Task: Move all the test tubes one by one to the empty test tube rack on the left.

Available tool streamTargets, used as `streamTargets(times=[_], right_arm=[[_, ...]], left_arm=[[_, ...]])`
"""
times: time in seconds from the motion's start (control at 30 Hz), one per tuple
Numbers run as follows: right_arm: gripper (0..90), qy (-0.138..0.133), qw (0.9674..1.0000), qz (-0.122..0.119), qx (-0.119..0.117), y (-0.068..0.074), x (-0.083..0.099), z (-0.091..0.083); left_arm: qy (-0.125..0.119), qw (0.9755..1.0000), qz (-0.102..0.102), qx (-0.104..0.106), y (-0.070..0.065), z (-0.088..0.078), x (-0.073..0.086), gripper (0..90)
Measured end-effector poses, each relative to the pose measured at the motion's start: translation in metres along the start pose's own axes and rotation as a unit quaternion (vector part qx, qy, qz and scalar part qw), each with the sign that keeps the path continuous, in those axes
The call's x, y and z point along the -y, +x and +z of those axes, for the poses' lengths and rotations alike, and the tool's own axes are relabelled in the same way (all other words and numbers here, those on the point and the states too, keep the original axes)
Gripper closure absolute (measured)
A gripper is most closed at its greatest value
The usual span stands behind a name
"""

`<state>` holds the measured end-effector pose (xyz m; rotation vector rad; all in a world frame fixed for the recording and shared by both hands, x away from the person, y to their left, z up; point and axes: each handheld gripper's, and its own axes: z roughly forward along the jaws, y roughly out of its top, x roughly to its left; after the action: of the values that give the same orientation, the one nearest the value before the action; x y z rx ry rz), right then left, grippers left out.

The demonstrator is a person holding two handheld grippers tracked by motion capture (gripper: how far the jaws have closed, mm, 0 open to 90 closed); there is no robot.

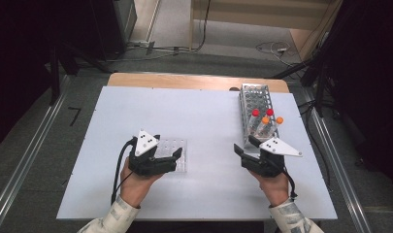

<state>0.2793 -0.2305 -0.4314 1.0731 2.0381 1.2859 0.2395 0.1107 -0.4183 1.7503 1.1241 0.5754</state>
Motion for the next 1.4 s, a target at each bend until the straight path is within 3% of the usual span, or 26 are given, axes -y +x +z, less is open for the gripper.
streamTargets(times=[0.4,0.83,1.17,1.4], right_arm=[[37.3,-0.002,0.9968,0.024,0.076,-0.044,-0.005,-0.014],[37.2,0.008,0.9885,0.042,0.145,-0.078,0.002,-0.004],[40.8,0.006,0.9858,0.058,0.157,-0.099,0.008,0.011],[50.6,0.021,0.9853,0.058,0.159,-0.103,0.012,0.024]], left_arm=[[-0.003,0.9999,-0.004,-0.013,0.001,0.0,-0.001,11.6],[0.008,1.0,-0.003,-0.002,-0.001,0.004,-0.001,6.6],[0.008,1.0,-0.001,0.003,-0.002,0.005,-0.001,5.2],[0.008,1.0,-0.001,0.004,-0.002,0.005,-0.001,5.8]])
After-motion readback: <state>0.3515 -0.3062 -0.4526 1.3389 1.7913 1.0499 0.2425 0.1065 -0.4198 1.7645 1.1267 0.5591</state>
